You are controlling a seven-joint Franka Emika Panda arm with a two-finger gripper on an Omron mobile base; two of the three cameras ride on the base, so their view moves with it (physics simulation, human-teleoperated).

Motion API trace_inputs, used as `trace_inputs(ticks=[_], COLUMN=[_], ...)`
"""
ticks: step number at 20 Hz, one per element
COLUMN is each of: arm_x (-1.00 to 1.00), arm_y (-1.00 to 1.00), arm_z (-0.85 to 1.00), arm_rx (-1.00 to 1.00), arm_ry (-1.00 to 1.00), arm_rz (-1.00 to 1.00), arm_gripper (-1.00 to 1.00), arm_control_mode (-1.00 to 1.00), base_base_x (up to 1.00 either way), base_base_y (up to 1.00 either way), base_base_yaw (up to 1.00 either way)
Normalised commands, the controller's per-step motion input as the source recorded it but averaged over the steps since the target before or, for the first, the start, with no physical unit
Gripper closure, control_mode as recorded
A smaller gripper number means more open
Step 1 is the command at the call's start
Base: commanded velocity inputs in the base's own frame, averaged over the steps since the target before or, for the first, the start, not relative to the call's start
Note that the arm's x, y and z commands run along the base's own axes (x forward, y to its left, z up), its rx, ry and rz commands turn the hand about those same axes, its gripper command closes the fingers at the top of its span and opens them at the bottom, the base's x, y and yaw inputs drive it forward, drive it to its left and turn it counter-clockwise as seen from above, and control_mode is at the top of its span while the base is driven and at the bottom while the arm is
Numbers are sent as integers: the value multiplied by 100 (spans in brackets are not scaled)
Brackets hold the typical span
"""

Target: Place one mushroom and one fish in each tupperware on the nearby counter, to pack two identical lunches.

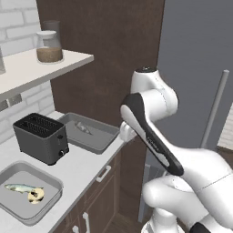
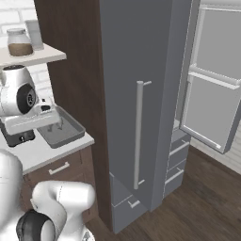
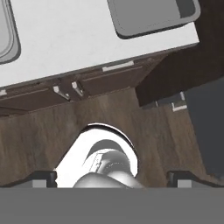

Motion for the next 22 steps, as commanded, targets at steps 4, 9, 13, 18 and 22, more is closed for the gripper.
trace_inputs(ticks=[4,9,13,18,22], arm_x=[-85,-88,-37,-14,-5], arm_y=[-29,-33,-48,-24,0], arm_z=[47,12,19,19,1], arm_rx=[-6,3,16,10,2], arm_ry=[-34,-31,-4,0,0], arm_rz=[-25,-23,-4,0,0], arm_gripper=[-100,-100,-100,-100,-100], arm_control_mode=[-100,-100,-100,-100,-100], base_base_x=[0,0,0,0,0], base_base_y=[0,0,0,0,0], base_base_yaw=[0,0,0,0,0])
